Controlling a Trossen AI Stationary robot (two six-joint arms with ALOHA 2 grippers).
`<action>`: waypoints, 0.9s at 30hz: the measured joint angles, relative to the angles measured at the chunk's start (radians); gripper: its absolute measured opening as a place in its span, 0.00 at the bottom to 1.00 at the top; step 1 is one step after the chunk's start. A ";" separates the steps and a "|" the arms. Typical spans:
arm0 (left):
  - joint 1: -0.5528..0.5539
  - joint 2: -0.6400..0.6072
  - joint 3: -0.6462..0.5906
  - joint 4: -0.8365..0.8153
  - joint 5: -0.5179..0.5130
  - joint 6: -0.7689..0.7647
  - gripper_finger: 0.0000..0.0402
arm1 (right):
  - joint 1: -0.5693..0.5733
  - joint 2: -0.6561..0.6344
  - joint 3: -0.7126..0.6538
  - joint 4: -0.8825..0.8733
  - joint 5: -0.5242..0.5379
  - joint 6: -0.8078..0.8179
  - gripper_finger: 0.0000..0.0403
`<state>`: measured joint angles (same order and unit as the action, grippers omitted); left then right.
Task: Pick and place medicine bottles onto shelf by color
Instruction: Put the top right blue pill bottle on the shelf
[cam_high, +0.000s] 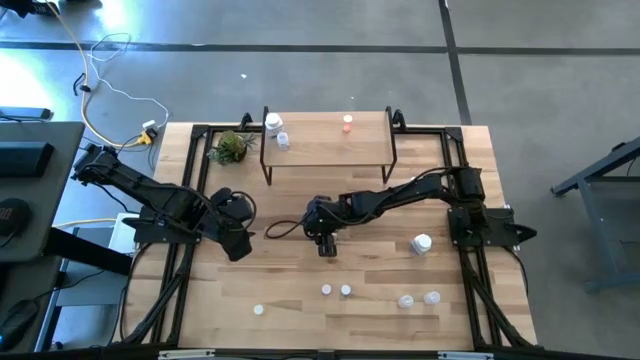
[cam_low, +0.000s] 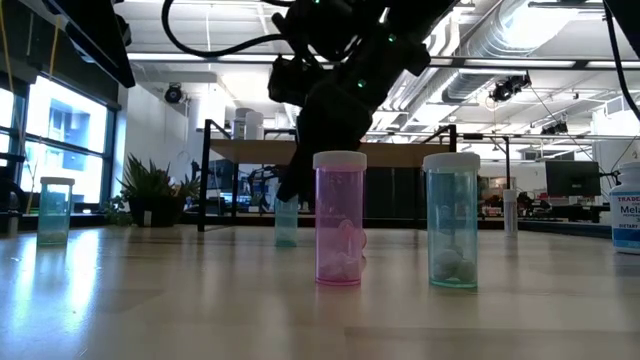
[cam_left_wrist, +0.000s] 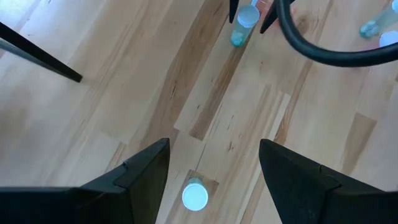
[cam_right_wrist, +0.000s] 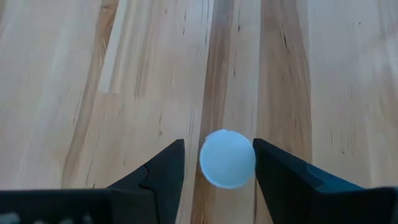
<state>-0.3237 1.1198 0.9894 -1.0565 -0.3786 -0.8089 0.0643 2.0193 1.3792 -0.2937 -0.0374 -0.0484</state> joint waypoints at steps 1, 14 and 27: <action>0.000 0.000 0.000 0.000 0.000 0.000 0.59 | 0.000 0.000 0.000 -0.002 0.000 0.006 0.41; 0.000 0.000 0.000 -0.002 0.000 0.016 0.59 | 0.000 -0.001 0.000 -0.012 0.000 0.014 0.26; 0.029 0.000 0.000 0.004 -0.003 0.000 0.59 | -0.040 -0.137 0.000 -0.063 0.003 0.045 0.27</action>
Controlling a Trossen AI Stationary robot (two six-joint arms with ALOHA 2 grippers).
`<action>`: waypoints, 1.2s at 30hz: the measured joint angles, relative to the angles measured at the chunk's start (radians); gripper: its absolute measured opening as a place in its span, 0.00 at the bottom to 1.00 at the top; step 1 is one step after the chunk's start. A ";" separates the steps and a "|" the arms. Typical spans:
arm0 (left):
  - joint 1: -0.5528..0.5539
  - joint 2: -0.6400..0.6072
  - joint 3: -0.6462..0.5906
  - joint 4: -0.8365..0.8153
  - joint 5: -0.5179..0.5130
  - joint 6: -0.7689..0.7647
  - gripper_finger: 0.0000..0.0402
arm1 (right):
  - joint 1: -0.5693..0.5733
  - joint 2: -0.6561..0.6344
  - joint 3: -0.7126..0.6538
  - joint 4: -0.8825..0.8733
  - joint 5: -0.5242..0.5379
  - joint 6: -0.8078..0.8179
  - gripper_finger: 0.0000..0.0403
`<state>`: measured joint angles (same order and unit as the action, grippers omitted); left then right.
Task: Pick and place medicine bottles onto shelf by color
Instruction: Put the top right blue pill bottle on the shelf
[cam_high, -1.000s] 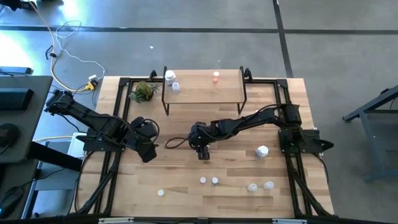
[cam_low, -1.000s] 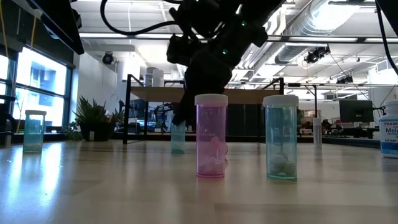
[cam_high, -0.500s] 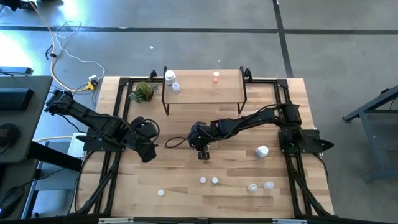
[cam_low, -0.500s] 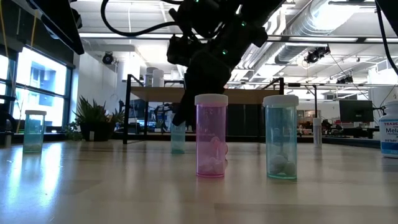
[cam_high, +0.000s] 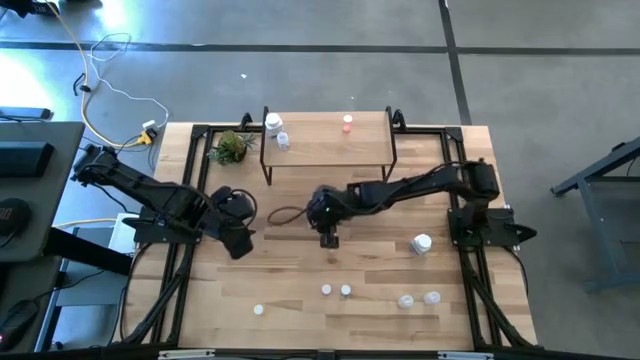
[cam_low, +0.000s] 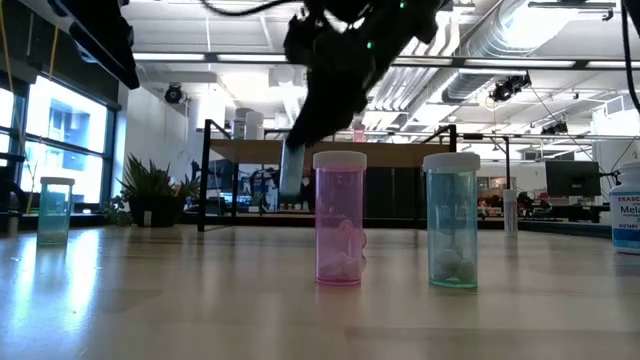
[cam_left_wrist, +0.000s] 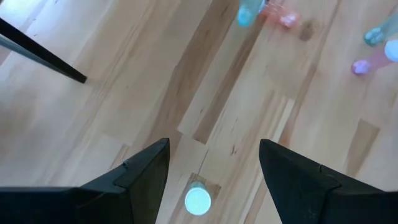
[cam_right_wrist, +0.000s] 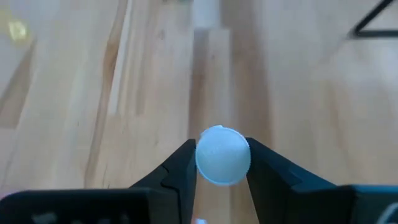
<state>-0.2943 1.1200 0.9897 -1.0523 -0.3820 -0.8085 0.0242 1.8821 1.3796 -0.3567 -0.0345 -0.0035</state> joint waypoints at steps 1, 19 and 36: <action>0.005 0.000 0.000 0.001 0.000 0.000 0.59 | -0.009 -0.020 0.000 0.000 0.000 0.005 0.27; 0.130 0.000 0.000 0.046 -0.114 0.009 0.59 | -0.266 -0.362 0.000 -0.101 0.061 -0.004 0.27; 0.231 0.000 0.000 0.084 -0.127 0.045 0.59 | -0.644 -0.467 0.000 -0.215 0.088 -0.130 0.27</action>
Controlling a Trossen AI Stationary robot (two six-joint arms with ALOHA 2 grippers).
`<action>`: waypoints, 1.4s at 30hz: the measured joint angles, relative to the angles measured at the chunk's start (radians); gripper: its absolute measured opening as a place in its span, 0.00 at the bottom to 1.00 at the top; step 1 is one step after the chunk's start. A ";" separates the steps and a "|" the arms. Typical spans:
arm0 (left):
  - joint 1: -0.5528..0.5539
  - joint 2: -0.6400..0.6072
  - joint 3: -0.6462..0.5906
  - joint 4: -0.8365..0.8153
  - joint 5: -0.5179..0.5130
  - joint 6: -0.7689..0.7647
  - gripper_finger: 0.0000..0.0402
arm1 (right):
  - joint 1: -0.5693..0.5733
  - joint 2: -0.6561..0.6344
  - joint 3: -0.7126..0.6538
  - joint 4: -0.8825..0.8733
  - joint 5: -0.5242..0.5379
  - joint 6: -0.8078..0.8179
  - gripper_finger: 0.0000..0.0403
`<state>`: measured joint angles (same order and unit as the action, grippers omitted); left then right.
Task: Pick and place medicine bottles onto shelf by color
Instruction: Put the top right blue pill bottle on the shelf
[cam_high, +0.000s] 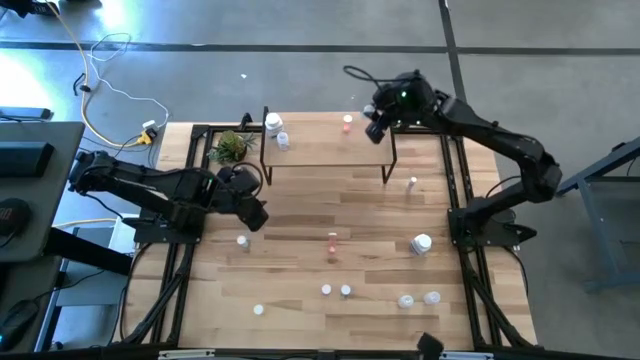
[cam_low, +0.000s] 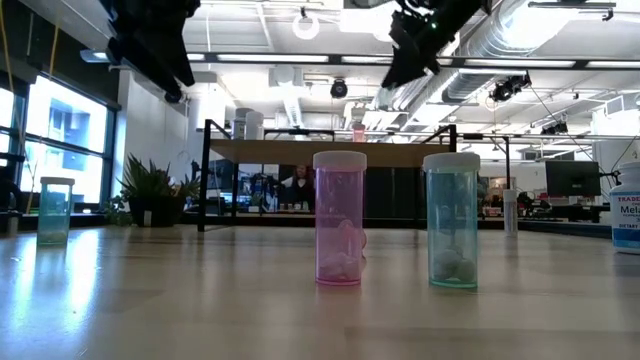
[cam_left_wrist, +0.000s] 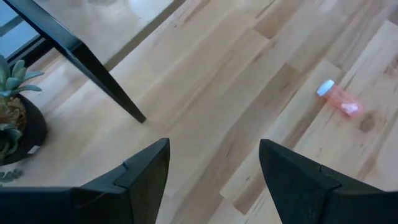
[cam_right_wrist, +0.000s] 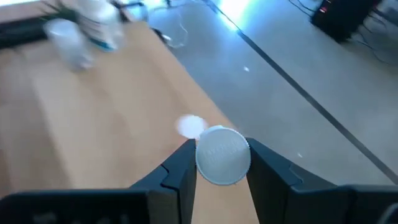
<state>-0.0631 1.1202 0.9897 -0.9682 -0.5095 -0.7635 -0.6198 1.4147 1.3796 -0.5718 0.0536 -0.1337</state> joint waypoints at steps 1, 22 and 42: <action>0.002 0.000 0.000 0.000 0.000 0.008 0.59 | -0.018 0.001 0.000 -0.009 0.000 -0.003 0.27; 0.005 0.000 0.000 -0.004 -0.019 0.027 0.59 | -0.099 0.094 0.000 -0.147 -0.002 -0.006 0.27; 0.005 0.000 0.000 -0.004 -0.034 0.052 0.59 | -0.086 0.149 0.000 -0.155 0.021 -0.025 0.27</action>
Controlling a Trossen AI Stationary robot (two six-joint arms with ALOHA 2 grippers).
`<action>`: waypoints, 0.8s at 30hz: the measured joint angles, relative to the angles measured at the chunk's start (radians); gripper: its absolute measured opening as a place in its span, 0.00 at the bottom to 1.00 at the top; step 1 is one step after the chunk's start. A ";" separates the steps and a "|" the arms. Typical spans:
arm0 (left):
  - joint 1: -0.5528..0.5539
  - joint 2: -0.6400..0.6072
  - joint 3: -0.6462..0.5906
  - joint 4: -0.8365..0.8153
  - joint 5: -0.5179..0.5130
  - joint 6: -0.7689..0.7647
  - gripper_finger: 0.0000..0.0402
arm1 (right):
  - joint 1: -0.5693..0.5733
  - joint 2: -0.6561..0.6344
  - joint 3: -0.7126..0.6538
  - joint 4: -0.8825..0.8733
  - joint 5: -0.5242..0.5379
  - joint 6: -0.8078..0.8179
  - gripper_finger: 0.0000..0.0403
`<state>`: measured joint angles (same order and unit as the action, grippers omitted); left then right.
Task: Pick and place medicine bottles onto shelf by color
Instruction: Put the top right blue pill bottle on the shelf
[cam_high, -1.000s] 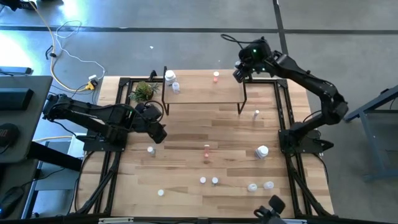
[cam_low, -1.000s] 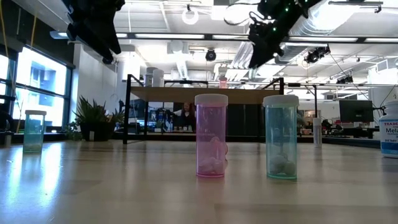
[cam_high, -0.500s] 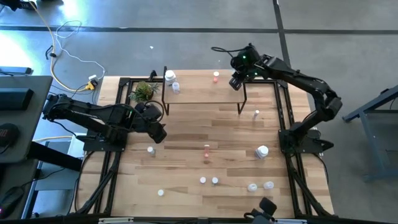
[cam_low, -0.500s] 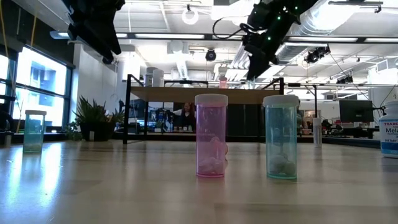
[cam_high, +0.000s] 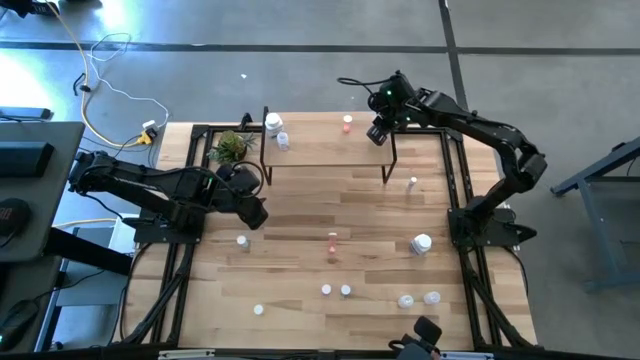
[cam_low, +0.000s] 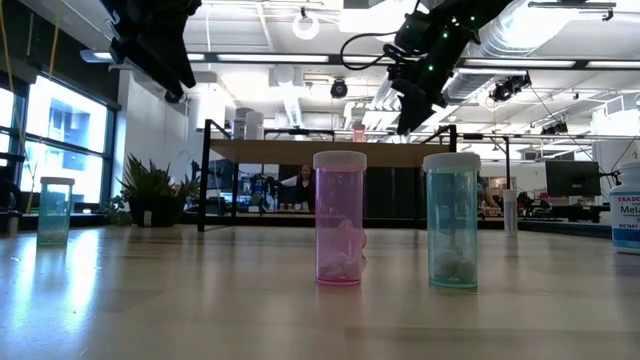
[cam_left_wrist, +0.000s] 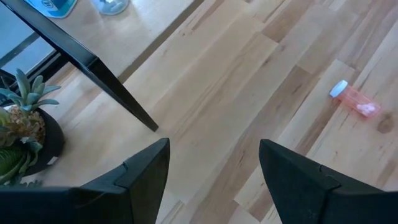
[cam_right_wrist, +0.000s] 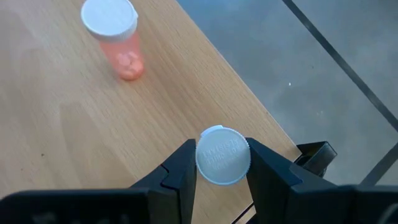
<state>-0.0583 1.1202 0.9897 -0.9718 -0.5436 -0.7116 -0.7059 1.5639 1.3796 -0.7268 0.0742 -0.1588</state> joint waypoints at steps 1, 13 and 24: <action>0.000 0.000 0.000 0.000 0.003 0.000 0.59 | 0.000 0.000 0.000 0.000 0.000 0.000 0.27; 0.000 0.000 0.000 0.000 0.088 -0.001 0.59 | 0.000 0.002 -0.002 -0.011 -0.003 0.001 0.43; 0.000 0.000 0.000 0.000 0.150 -0.002 0.59 | 0.000 -0.014 -0.002 -0.007 -0.003 0.027 0.46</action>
<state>-0.0586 1.1202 0.9897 -0.9718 -0.3935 -0.7139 -0.7059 1.5495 1.3781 -0.7341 0.0711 -0.1316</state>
